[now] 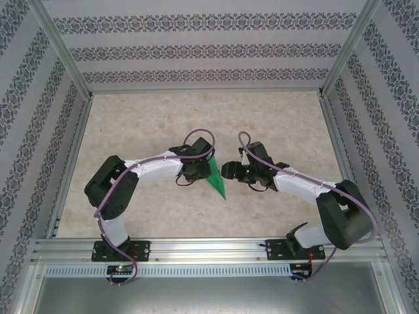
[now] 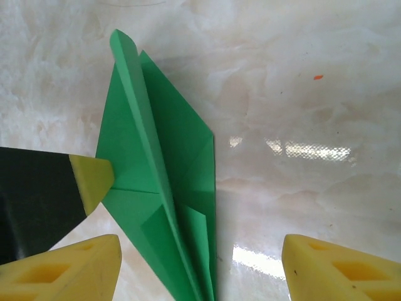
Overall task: Fold a paper plane with a square sheet of paper (pick it up from the middle)
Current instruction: Turn over a paper plane at the center of the table, then move the paper plane to the center of the table.
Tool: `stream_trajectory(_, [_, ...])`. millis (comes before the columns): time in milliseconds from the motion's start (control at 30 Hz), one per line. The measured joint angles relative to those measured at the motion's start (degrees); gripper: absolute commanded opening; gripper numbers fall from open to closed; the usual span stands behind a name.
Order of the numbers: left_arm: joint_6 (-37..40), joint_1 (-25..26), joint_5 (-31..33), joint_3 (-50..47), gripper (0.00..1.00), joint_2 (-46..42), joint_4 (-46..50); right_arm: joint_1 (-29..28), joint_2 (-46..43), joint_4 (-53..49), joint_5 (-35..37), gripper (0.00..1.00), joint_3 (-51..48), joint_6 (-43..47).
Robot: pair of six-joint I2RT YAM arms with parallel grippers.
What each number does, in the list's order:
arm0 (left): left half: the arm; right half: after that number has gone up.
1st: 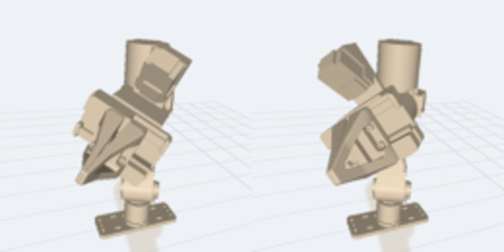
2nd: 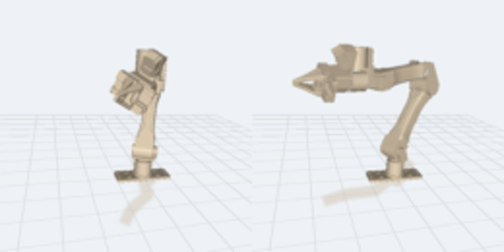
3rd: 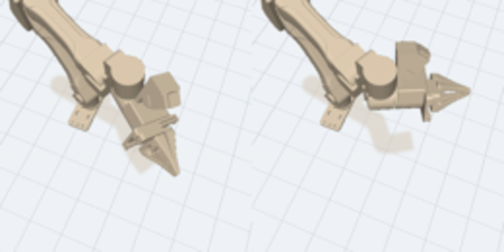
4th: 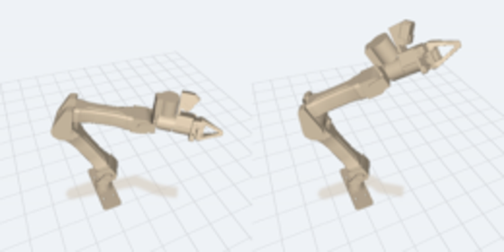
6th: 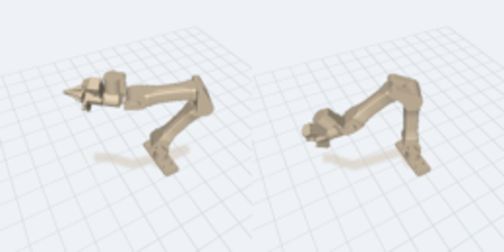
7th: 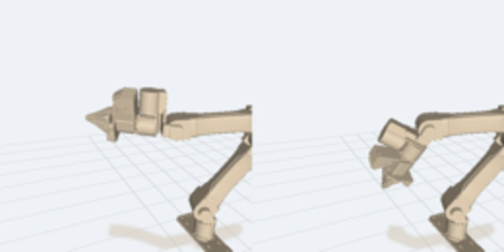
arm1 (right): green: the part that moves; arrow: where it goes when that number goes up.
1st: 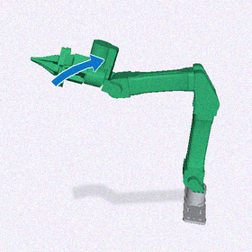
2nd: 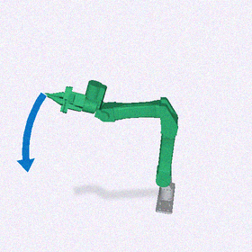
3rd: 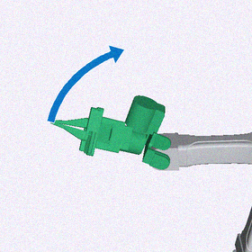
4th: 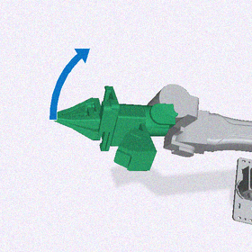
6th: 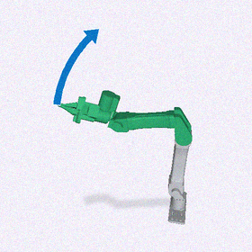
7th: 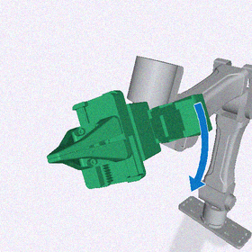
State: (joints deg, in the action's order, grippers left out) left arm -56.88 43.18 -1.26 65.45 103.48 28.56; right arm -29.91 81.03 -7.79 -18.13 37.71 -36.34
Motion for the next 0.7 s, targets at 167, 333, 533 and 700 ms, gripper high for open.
stream_trajectory(167, [-0.20, -0.39, -0.35, -1.55, 0.08, -1.11, -0.39, -0.90, 2.45, 0.59, -1.77, 0.64, 0.15, 0.70])
stream_trajectory(333, [-0.22, -0.42, -0.81, -1.55, 0.07, -1.68, -1.14, -2.34, 5.38, 1.53, -3.56, 0.63, 1.36, 1.90])
stream_trajectory(533, [-0.20, -0.42, -1.07, -1.84, 0.05, -1.70, -1.84, -2.62, 9.75, 4.00, -6.62, 0.62, 2.58, 2.19])
stream_trajectory(700, [-0.22, -0.42, -1.14, -1.88, 0.05, -1.70, -2.01, -3.02, 10.69, 5.57, -8.28, 0.62, 2.89, 2.19])
